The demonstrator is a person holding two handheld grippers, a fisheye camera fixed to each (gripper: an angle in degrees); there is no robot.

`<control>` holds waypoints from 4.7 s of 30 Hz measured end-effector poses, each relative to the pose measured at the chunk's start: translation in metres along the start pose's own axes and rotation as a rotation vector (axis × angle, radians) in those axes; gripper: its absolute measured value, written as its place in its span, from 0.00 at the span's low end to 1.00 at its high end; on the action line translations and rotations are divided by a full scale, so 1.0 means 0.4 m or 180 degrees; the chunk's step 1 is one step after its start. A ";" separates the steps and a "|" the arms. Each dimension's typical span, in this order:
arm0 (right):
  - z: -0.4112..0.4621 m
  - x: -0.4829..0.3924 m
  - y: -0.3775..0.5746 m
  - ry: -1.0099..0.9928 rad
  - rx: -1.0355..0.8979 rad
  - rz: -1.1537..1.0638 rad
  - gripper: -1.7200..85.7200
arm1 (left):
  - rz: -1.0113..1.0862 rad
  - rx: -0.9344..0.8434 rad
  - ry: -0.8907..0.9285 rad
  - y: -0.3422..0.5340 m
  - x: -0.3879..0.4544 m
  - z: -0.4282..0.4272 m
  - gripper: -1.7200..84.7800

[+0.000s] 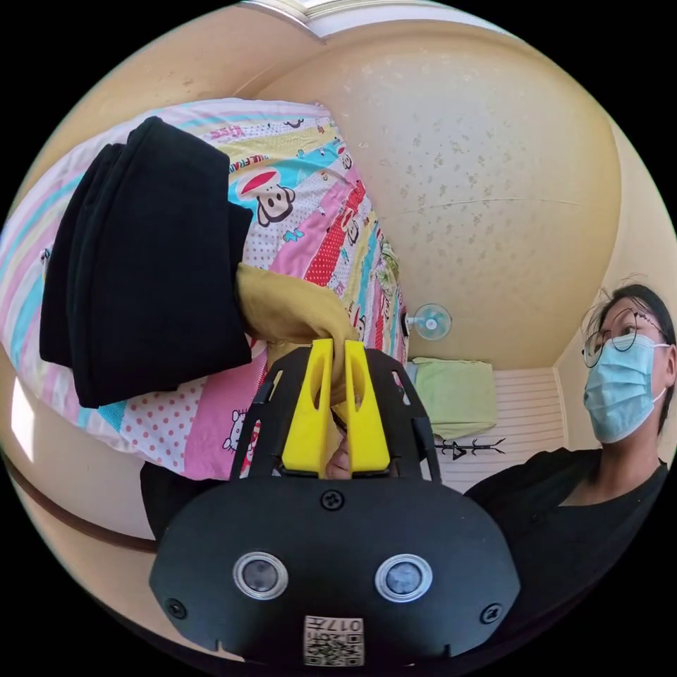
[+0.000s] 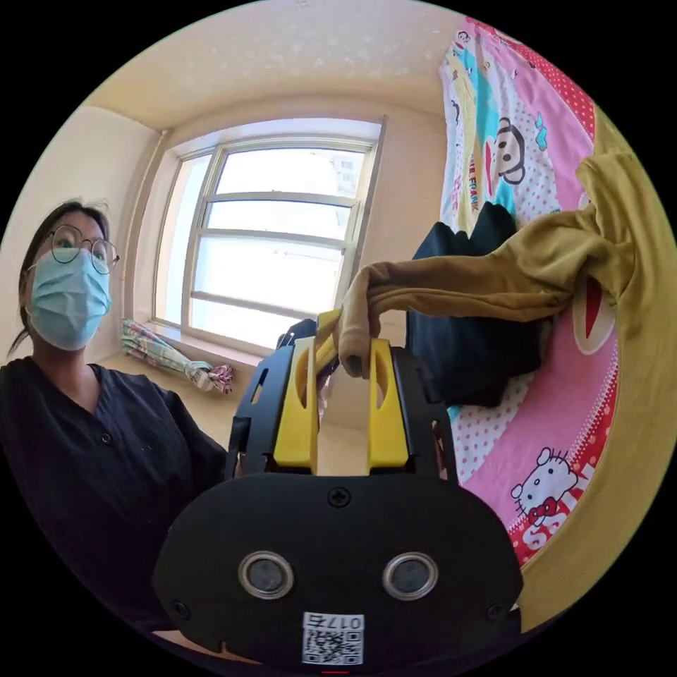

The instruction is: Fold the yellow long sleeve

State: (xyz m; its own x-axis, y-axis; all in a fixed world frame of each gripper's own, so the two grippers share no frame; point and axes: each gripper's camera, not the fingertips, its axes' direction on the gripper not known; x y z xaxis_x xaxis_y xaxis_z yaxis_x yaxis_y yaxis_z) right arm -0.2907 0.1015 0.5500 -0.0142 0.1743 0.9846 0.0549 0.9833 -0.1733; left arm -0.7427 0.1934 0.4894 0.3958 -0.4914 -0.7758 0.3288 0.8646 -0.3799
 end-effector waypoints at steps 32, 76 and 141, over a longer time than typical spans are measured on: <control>-0.349 0.190 -0.633 0.3230 -0.2291 0.1233 0.05 | 0.0094 -0.0814 -0.0193 0.065 -0.069 0.255 0.15; -1.047 -0.168 0.075 0.4563 -0.1219 0.1549 0.06 | 0.1010 -0.1609 -0.0975 0.243 0.328 0.871 0.15; -1.187 0.111 0.068 0.0477 0.0591 0.1285 0.06 | 0.0038 -0.0509 0.0843 0.120 -0.016 0.438 0.05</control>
State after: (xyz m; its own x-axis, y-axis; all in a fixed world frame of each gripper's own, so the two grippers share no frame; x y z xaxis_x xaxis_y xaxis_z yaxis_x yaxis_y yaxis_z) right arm 0.1843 0.1117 0.6001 0.1167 0.5488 0.8277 -0.1535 0.8334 -0.5309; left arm -0.5793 0.2199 0.5644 0.1545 -0.4549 -0.8770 0.1781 0.8860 -0.4281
